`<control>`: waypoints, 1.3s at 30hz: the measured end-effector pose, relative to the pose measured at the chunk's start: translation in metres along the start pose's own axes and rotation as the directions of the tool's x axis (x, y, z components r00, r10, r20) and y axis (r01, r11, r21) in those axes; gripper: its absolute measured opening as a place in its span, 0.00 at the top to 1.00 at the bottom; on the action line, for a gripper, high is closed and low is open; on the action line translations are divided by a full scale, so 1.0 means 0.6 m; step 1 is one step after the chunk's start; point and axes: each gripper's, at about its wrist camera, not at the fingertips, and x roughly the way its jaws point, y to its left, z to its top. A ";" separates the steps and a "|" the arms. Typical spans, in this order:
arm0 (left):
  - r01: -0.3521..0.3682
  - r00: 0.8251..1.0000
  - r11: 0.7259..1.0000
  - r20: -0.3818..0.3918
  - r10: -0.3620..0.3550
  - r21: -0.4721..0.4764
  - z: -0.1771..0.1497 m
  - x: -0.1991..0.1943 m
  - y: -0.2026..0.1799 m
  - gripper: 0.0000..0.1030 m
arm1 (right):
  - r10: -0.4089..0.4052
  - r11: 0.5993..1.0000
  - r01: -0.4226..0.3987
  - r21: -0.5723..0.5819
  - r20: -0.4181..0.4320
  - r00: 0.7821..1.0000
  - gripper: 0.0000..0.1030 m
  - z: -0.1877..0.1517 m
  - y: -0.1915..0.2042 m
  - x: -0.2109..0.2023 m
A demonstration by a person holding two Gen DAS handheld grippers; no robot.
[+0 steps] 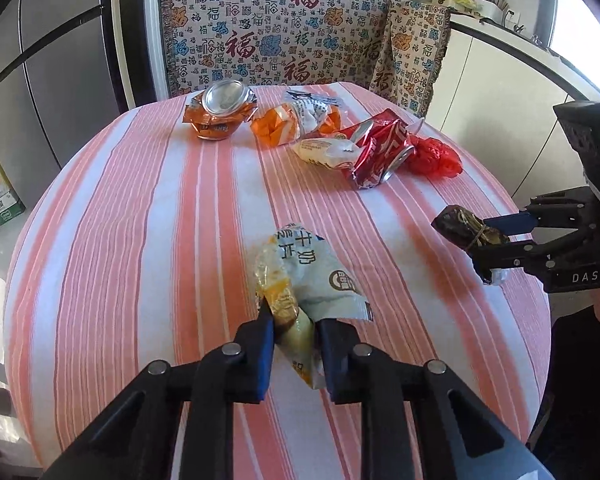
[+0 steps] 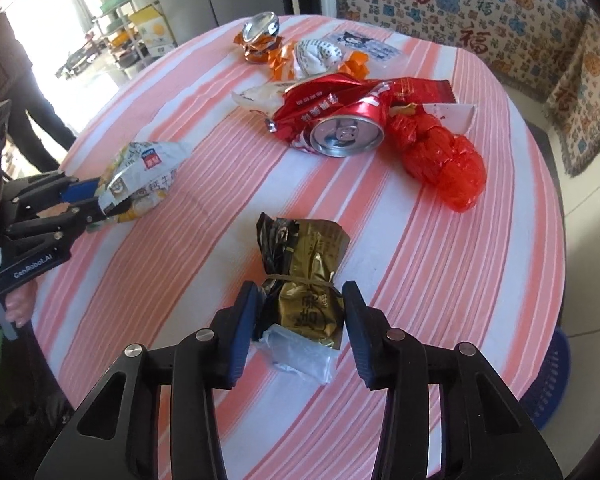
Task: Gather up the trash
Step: 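Carry both items over the blue wastebasket and open both tools to drop them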
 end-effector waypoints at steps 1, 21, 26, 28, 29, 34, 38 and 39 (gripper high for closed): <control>0.008 1.000 1.000 0.005 -0.008 0.001 0.001 -0.002 -0.007 0.81 | 0.004 1.000 -0.004 0.009 0.011 1.000 0.57 -0.002 -0.005 -0.007; 0.318 0.945 0.934 0.029 -0.327 0.165 0.114 0.019 -0.306 0.81 | -0.204 0.887 0.108 0.450 0.172 0.964 0.57 -0.169 -0.346 -0.192; 0.399 0.914 0.891 -0.017 -0.405 0.216 0.156 0.062 -0.450 0.81 | -0.321 0.796 0.204 0.570 0.111 0.941 0.57 -0.225 -0.473 -0.227; 0.430 0.901 0.875 -0.040 -0.432 0.225 0.170 0.087 -0.505 0.81 | -0.356 0.765 0.240 0.598 0.082 0.931 0.57 -0.244 -0.515 -0.233; 0.437 0.897 0.868 -0.047 -0.439 0.235 0.176 0.101 -0.534 0.81 | -0.370 0.751 0.253 0.610 0.070 0.926 0.57 -0.253 -0.534 -0.236; 0.484 0.875 0.841 -0.106 -0.473 0.243 0.190 0.179 -0.650 0.81 | -0.414 0.687 0.279 0.671 0.046 0.909 0.57 -0.302 -0.619 -0.238; 0.483 0.876 0.837 -0.147 -0.460 0.258 0.189 0.239 -0.715 0.81 | -0.423 0.641 0.246 0.727 0.068 0.904 0.57 -0.348 -0.661 -0.220; 0.479 0.878 0.838 -0.156 -0.453 0.262 0.187 0.254 -0.728 0.81 | -0.414 0.627 0.226 0.745 0.074 0.907 0.57 -0.361 -0.666 -0.213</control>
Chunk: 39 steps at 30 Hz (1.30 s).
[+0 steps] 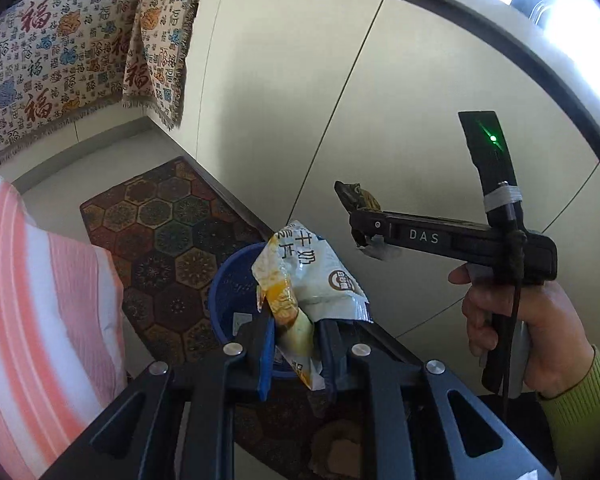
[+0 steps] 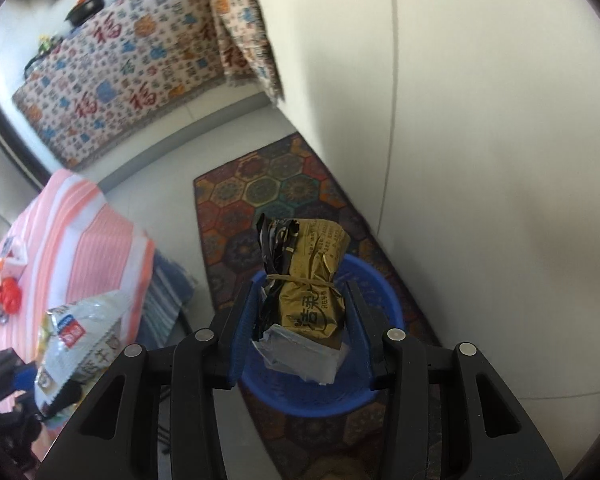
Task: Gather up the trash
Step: 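Carry both items over the blue wastebasket and open both tools to drop them, then swing both tools back over the table toward the remaining trash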
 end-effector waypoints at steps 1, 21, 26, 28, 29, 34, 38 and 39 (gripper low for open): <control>-0.004 1.000 1.000 -0.008 0.004 0.002 0.002 0.017 -0.003 0.81 | 0.012 0.999 -0.011 0.043 -0.024 1.000 0.57 -0.007 -0.016 0.011; -0.048 0.992 0.998 -0.114 0.051 0.029 -0.002 0.204 -0.022 0.74 | 0.035 0.993 -0.029 0.115 -0.050 0.998 0.53 0.007 -0.058 0.034; -0.073 0.994 0.997 -0.081 0.075 0.038 0.001 0.217 -0.018 0.36 | 0.013 0.994 -0.008 0.110 -0.047 0.999 0.41 0.006 -0.060 0.033; -0.078 0.994 0.997 -0.078 0.080 0.029 0.002 0.205 -0.015 0.36 | 0.006 0.992 -0.002 0.122 -0.032 0.999 0.38 0.005 -0.064 0.028; -0.077 0.994 0.997 -0.071 0.079 0.025 0.003 0.196 -0.014 0.36 | -0.004 0.992 0.006 0.128 -0.022 1.000 0.36 0.006 -0.066 0.024; -0.101 0.995 0.995 -0.002 0.102 0.018 -0.016 0.087 -0.028 0.36 | -0.094 0.990 0.090 0.105 0.030 0.995 0.21 0.009 -0.054 0.002; -0.065 0.996 0.998 0.059 0.065 0.004 -0.055 -0.042 -0.036 0.29 | -0.184 0.982 0.181 0.054 0.073 0.980 0.11 0.008 -0.019 -0.014; -0.072 0.995 0.997 0.067 0.071 0.007 -0.066 -0.068 -0.035 0.27 | -0.191 0.981 0.188 0.041 0.082 0.978 0.11 0.008 -0.008 -0.018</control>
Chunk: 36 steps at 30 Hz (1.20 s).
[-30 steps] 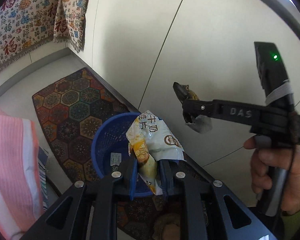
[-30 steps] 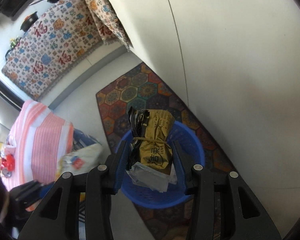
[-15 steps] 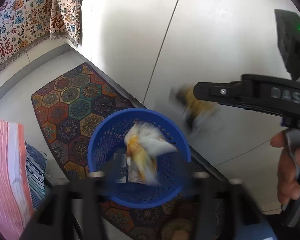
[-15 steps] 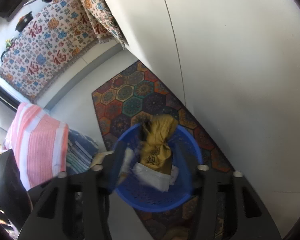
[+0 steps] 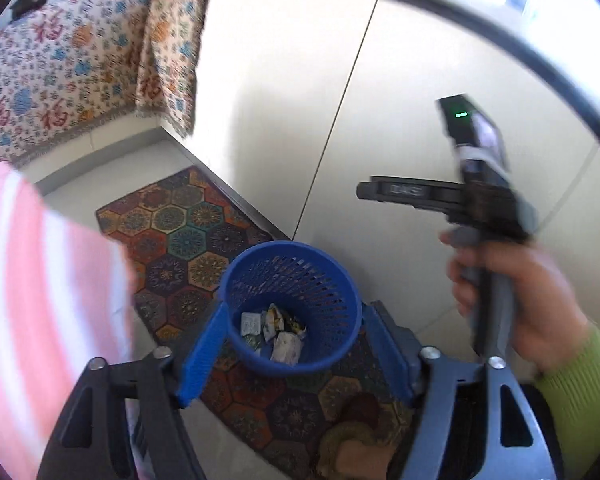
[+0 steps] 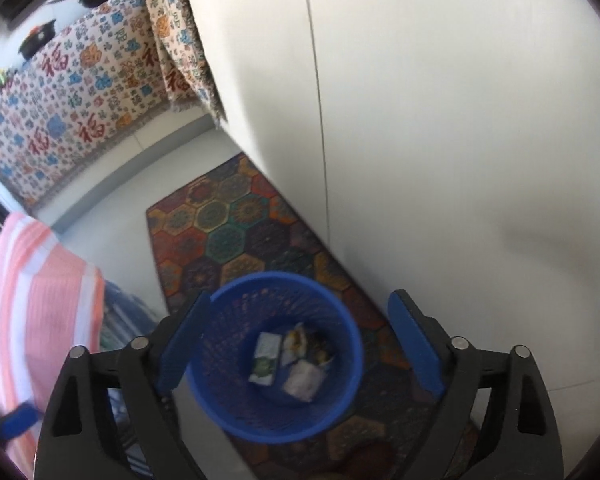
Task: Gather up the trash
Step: 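Swing both tools back over the table toward the remaining trash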
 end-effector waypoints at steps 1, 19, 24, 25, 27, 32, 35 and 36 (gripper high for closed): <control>-0.026 1.000 1.000 0.009 0.026 0.004 -0.013 -0.030 0.008 0.27 | -0.001 1.000 0.001 -0.016 0.015 1.000 0.11 -0.001 0.012 -0.007; -0.453 0.889 0.868 -0.026 0.458 -0.202 -0.240 -0.317 0.370 0.27 | 0.470 0.725 -0.455 -0.517 -0.112 0.875 0.05 -0.287 0.531 -0.195; -0.486 0.873 0.849 -0.082 0.480 -0.207 -0.261 -0.313 0.445 0.27 | 0.414 0.705 -0.439 -0.557 -0.180 0.892 0.05 -0.307 0.603 -0.156; -0.477 0.878 0.854 -0.074 0.473 -0.208 -0.262 -0.312 0.454 0.22 | 0.398 0.704 -0.425 -0.570 -0.179 0.900 0.05 -0.312 0.615 -0.151; -0.458 0.888 0.862 -0.063 0.456 -0.219 -0.269 -0.321 0.460 0.21 | 0.365 0.707 -0.386 -0.593 -0.162 0.917 0.05 -0.318 0.629 -0.143; -0.465 0.885 0.862 -0.071 0.461 -0.202 -0.265 -0.314 0.468 0.18 | 0.344 0.722 -0.343 -0.601 -0.117 0.932 0.00 -0.325 0.634 -0.141; -0.464 0.885 0.862 -0.072 0.460 -0.202 -0.266 -0.313 0.467 0.17 | 0.341 0.728 -0.341 -0.595 -0.117 0.933 0.00 -0.322 0.637 -0.137; -0.464 0.885 0.862 -0.071 0.460 -0.202 -0.266 -0.313 0.466 0.17 | 0.341 0.729 -0.340 -0.594 -0.115 0.933 0.00 -0.322 0.637 -0.137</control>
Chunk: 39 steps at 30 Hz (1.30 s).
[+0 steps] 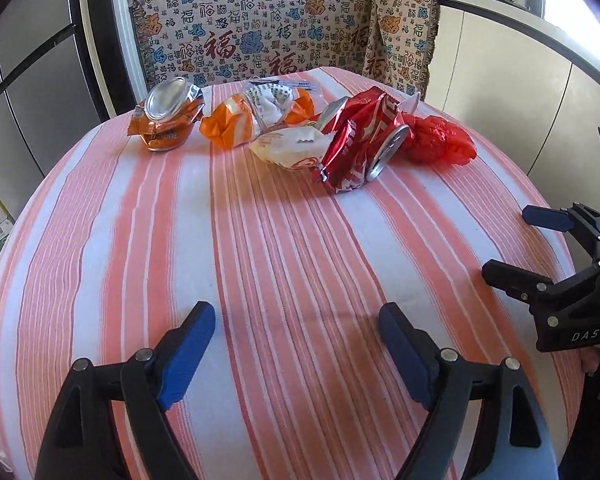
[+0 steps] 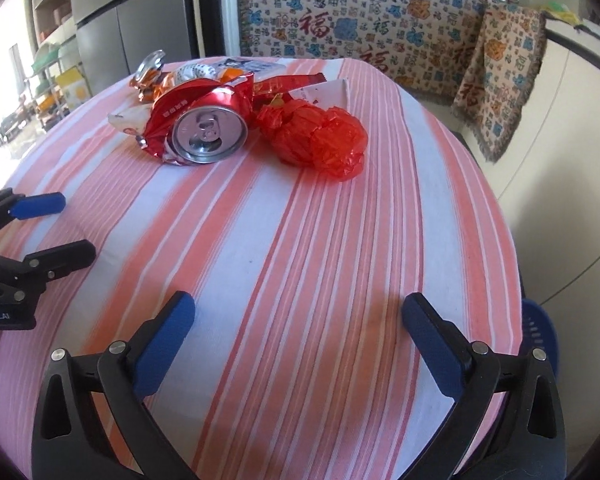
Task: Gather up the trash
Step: 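Swing both tools back over the table toward the remaining trash, then grasp the white bread wrapper with the left tool while the right tool grasps the red bag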
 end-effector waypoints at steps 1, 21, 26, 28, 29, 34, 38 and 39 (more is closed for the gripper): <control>-0.001 1.000 1.000 0.001 0.001 0.001 0.000 0.000 0.000 0.17 | -0.003 1.000 0.003 0.000 0.001 1.000 0.00 0.001 0.001 0.001; 0.199 0.976 0.939 -0.032 -0.216 -0.282 0.218 0.065 0.060 0.41 | -0.004 1.000 0.004 0.003 0.005 1.000 0.00 0.001 0.001 0.001; 0.250 0.955 0.907 -0.067 -0.288 -0.338 0.197 0.070 0.070 0.74 | -0.002 1.000 0.002 0.004 0.006 1.000 0.00 0.001 0.001 0.001; 0.234 0.957 0.919 -0.093 -0.276 -0.317 0.179 0.070 0.070 0.74 | -0.003 1.000 0.003 0.004 0.006 1.000 0.00 0.001 0.001 0.001; 0.230 0.957 0.922 -0.098 -0.272 -0.310 0.172 0.070 0.072 0.74 | -0.004 1.000 0.004 0.004 0.006 1.000 0.00 0.001 0.001 0.000; 0.229 0.962 0.914 -0.067 -0.265 -0.335 0.152 0.071 0.084 0.53 | -0.006 1.000 0.006 0.004 0.007 1.000 0.00 0.000 0.002 -0.001; 0.181 0.975 0.950 -0.077 -0.206 -0.254 0.148 0.071 0.058 0.56 | -0.006 1.000 0.005 0.004 0.007 1.000 0.00 0.000 0.002 -0.001; 0.175 0.977 0.956 -0.080 -0.198 -0.235 0.148 0.071 0.054 0.75 | -0.005 1.000 0.005 0.004 0.007 1.000 0.00 0.000 0.001 -0.001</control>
